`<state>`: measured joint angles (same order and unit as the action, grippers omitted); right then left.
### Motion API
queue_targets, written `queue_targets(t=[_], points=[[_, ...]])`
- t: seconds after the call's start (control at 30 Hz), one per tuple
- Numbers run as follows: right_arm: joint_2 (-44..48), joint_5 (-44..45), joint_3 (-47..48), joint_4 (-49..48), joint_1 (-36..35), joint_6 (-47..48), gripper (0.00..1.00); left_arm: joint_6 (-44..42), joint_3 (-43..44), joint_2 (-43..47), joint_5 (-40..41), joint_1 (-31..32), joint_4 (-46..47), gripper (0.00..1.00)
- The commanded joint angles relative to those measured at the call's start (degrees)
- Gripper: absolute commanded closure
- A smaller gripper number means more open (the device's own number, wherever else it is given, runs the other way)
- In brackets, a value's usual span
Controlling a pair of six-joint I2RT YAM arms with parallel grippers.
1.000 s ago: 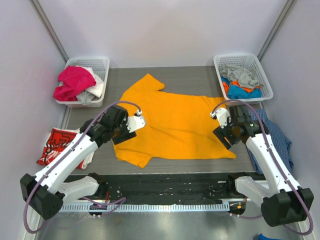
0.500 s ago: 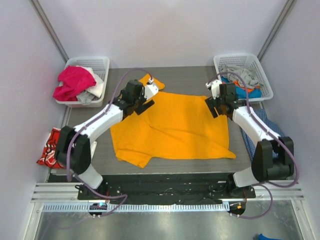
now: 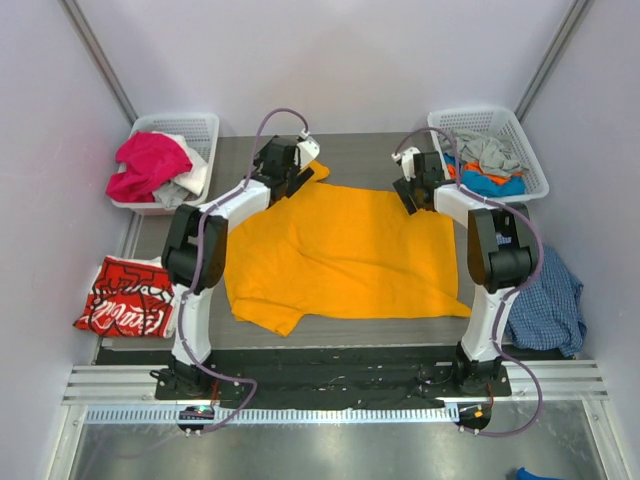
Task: Fold and stack the t-shirts
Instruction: Flatten out the tshirt
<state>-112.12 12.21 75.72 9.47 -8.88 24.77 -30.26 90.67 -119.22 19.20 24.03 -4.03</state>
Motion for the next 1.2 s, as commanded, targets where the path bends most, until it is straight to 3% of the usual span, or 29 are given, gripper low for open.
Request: queue_targets(t=[0.0, 0.43, 0.9, 1.17], points=[[-2.5, 2.5, 3.5, -5.1, 0.0, 2.1, 0.22, -0.4, 5.6, -4.2, 2.7, -0.8, 6.4, 0.0], [-5.0, 4.1, 4.0, -6.2, 0.1, 4.2, 0.22, -2.6, 20.5, -15.9, 2.9, -1.8, 5.4, 0.0], [-7.1, 4.5, 4.9, -6.6, 0.1, 4.9, 0.22, -4.5, 19.4, -18.2, 0.1, -2.6, 3.5, 0.01], [-6.8, 4.8, 5.0, -6.7, 0.1, 5.8, 0.22, -6.1, 23.2, -21.8, -0.5, -2.7, 0.5, 0.01]])
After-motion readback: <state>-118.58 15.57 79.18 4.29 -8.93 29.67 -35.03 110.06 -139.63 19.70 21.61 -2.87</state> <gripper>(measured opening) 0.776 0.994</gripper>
